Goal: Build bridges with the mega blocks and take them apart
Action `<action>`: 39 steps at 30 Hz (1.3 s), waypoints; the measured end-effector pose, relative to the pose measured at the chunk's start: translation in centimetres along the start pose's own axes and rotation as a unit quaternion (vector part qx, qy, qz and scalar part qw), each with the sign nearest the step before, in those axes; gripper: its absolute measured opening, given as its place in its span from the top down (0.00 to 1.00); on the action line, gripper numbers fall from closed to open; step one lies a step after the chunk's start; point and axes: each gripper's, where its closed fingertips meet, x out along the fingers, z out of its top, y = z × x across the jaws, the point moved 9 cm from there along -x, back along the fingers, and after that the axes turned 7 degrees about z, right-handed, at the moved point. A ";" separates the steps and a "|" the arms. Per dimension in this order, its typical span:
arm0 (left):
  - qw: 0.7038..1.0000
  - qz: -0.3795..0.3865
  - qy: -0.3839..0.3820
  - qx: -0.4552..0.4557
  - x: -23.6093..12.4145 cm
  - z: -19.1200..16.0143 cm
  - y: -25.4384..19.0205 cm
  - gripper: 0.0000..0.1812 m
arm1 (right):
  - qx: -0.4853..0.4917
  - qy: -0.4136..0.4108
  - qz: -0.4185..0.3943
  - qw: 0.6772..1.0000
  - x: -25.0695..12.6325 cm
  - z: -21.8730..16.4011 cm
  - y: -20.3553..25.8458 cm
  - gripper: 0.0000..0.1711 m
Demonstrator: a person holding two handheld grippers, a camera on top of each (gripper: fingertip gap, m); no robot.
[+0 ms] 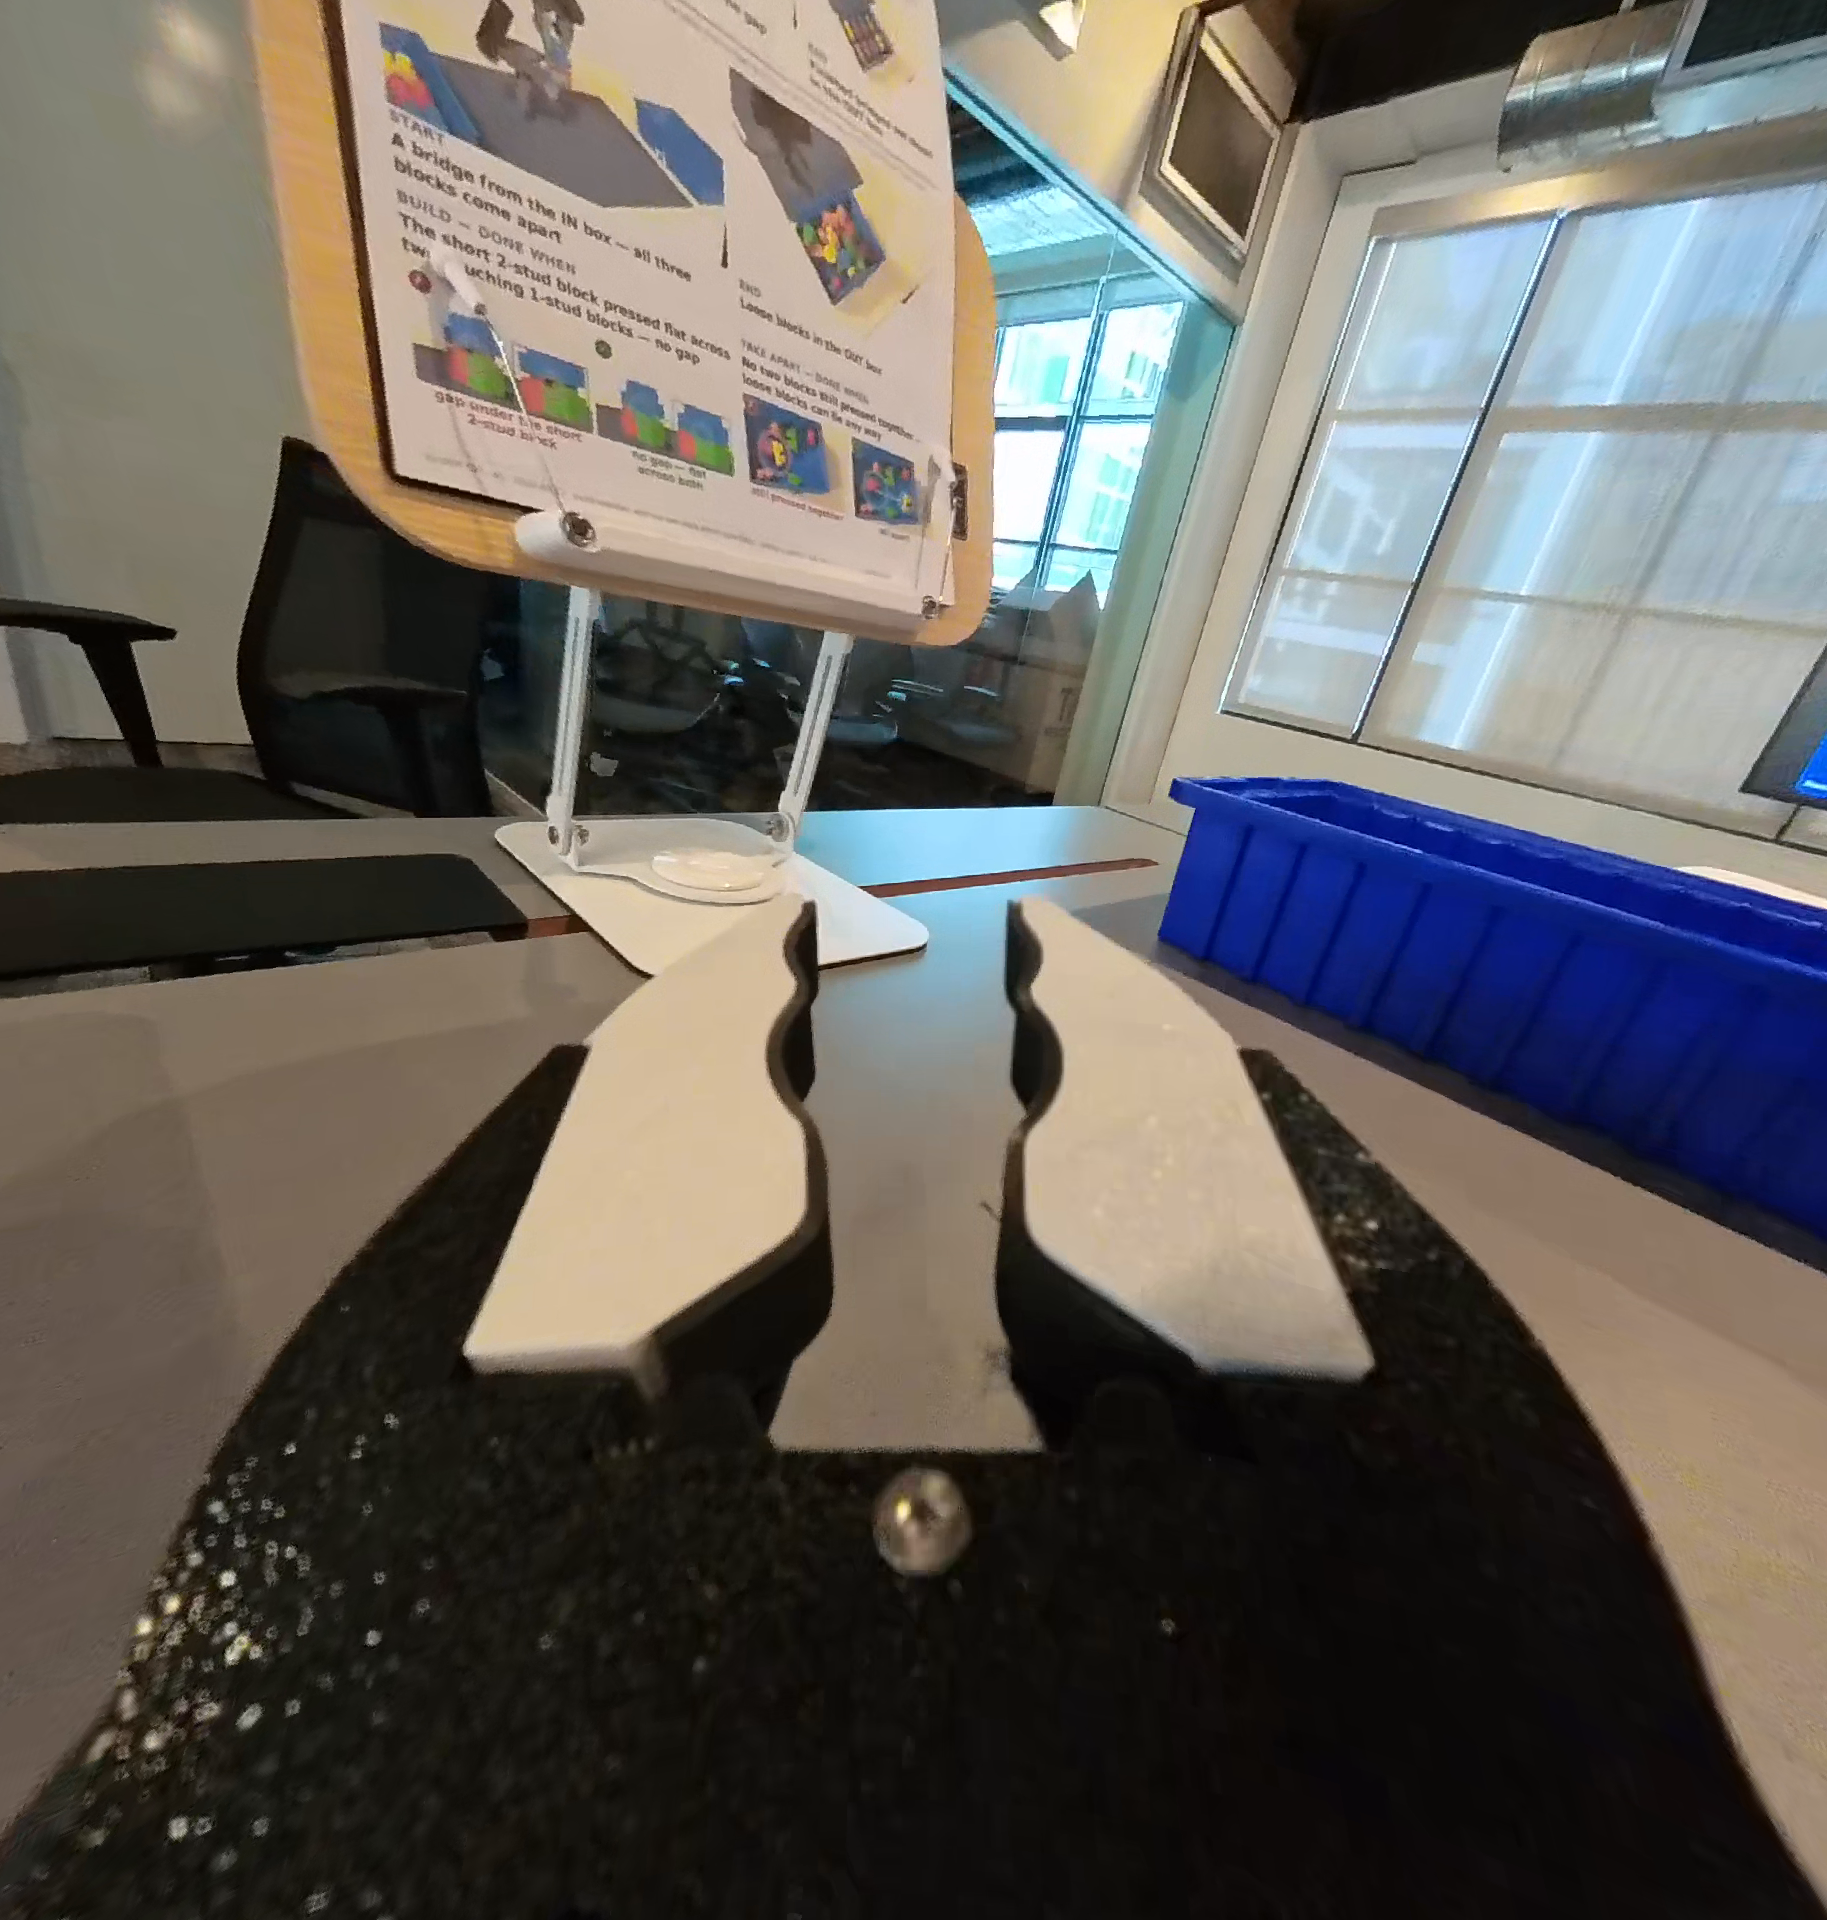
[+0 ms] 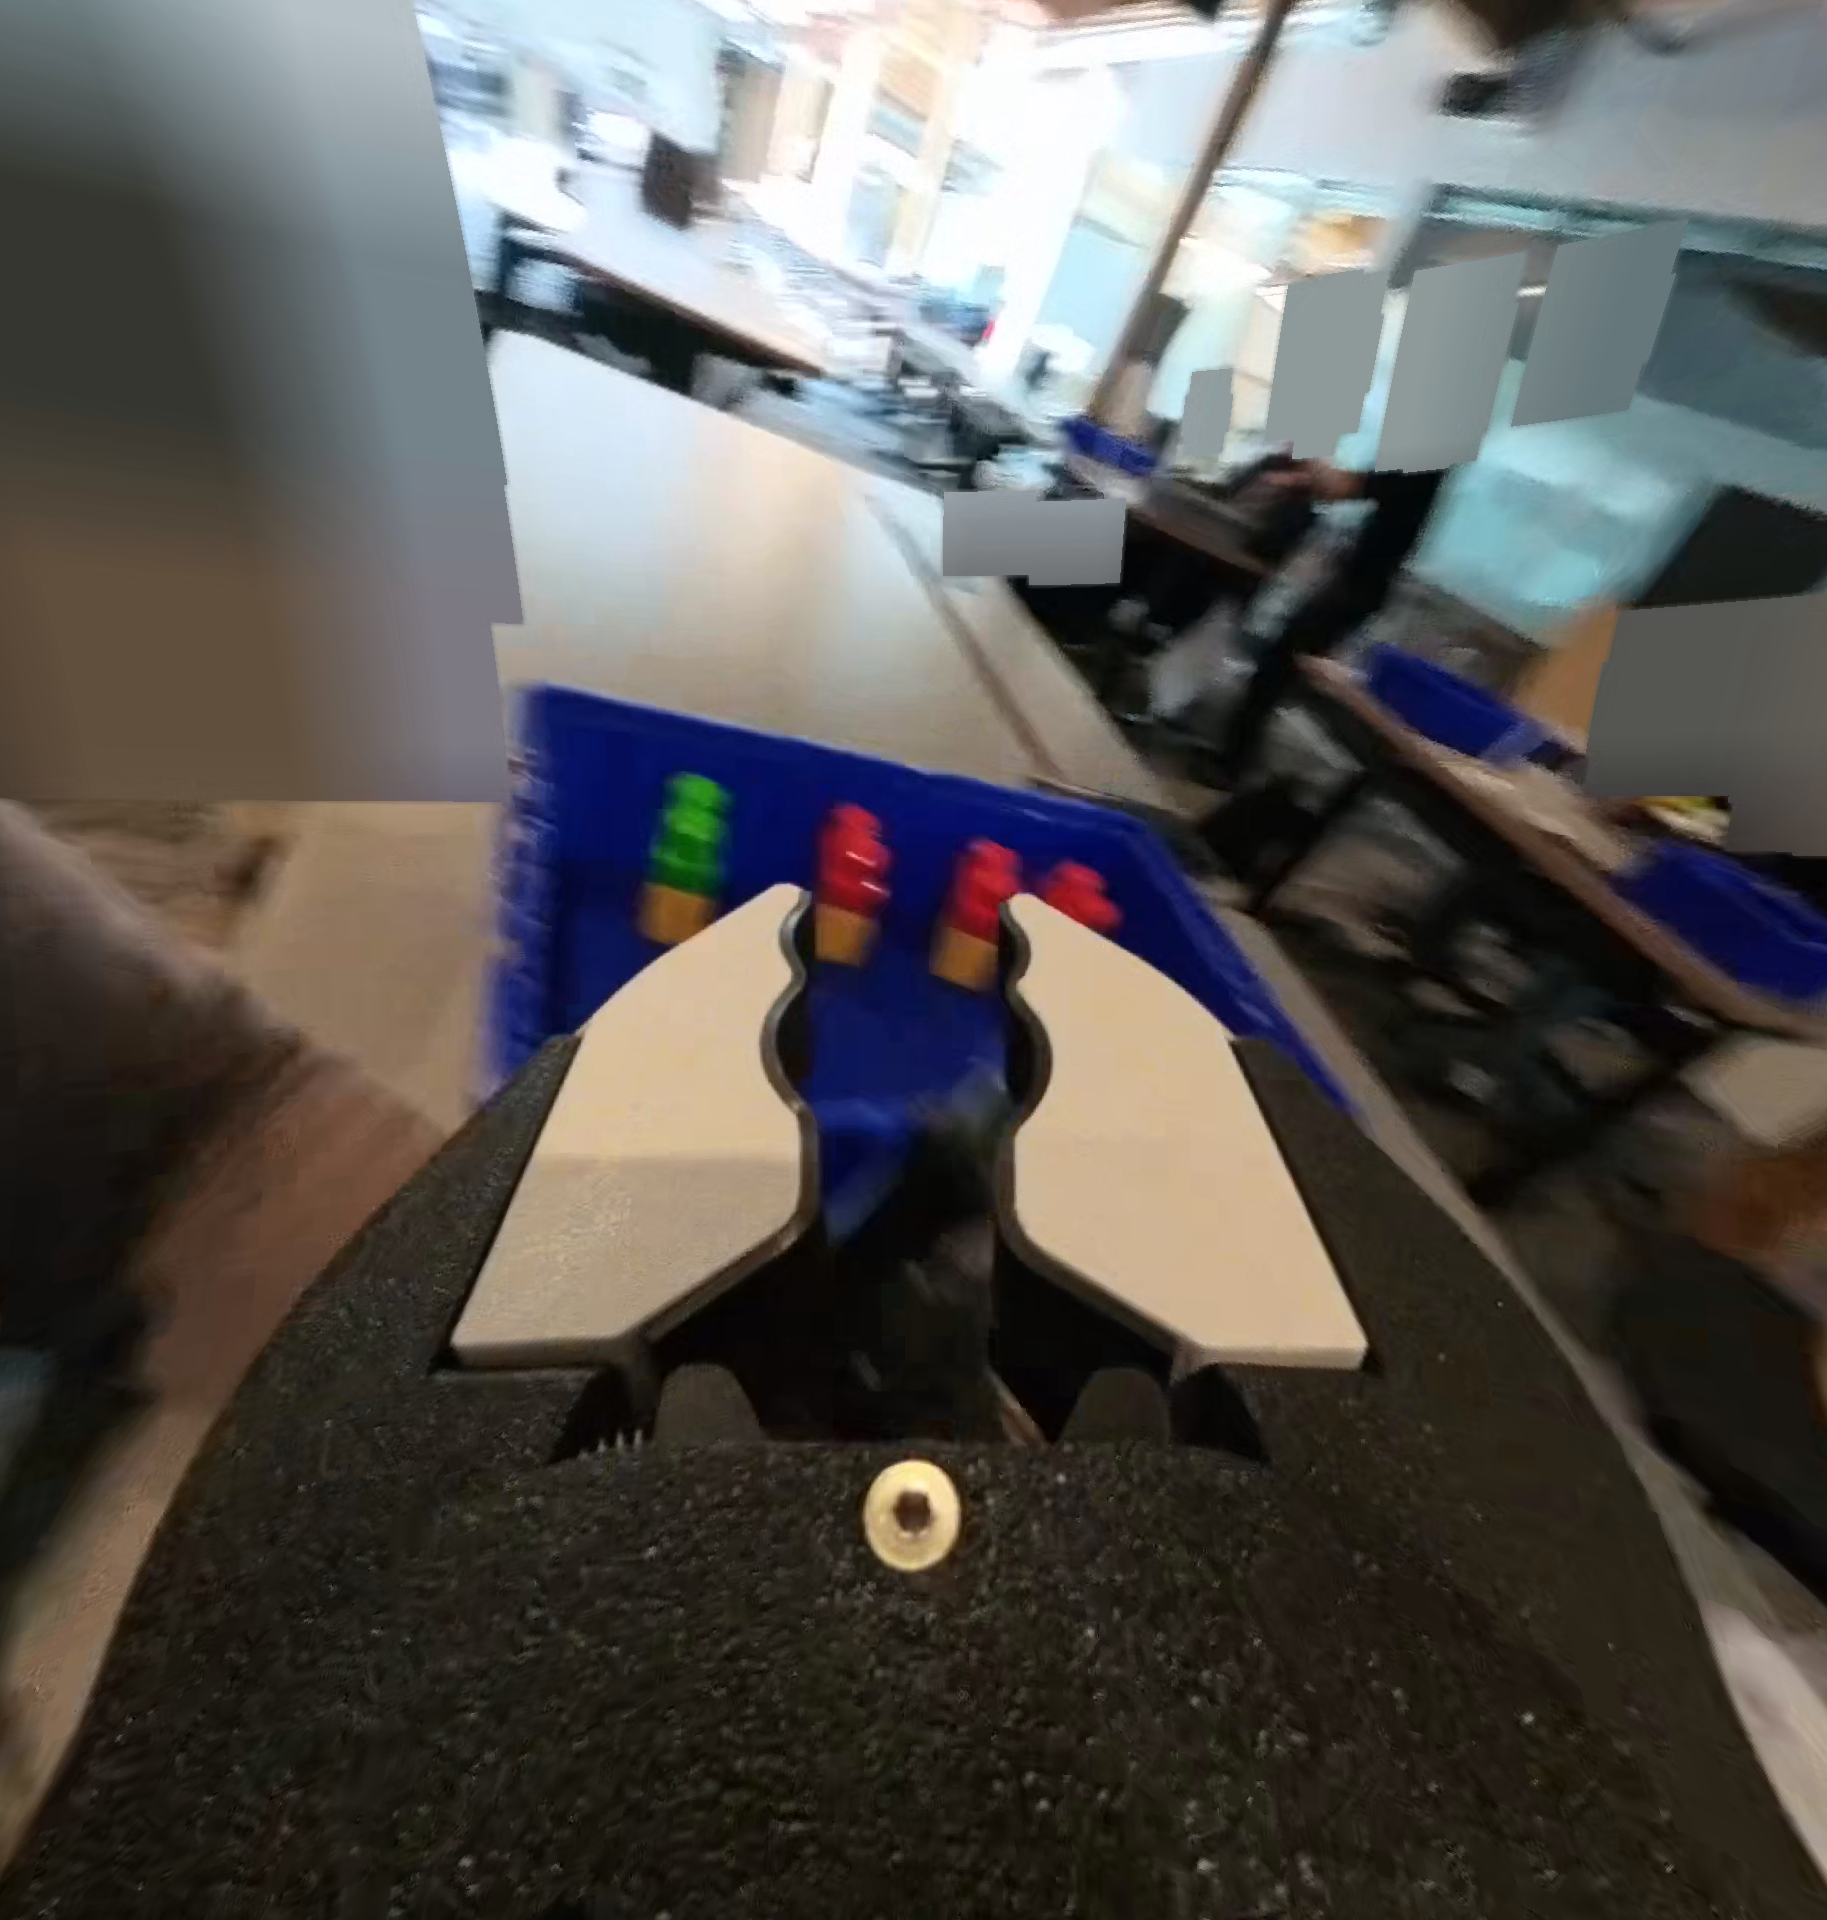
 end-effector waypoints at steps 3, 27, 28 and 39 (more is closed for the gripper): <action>1.000 -0.002 -0.005 0.003 -0.1 0.0 -0.1 0.81 | 0.017 0.061 0.111 0.992 8.4 3.4 2.1 0.75; 1.000 -0.017 -0.010 0.005 -0.2 0.0 -0.2 0.79 | 0.112 0.317 0.224 0.915 28.6 -3.3 2.5 0.78; 1.000 -0.018 -0.010 0.003 -0.2 0.0 -0.2 0.79 | 0.114 0.281 0.223 0.927 26.7 -1.9 2.0 0.79; 0.999 -0.035 -0.017 -0.035 -0.3 0.0 0.3 0.78 | 0.092 -0.048 -0.042 0.994 -3.7 -0.9 -5.6 0.79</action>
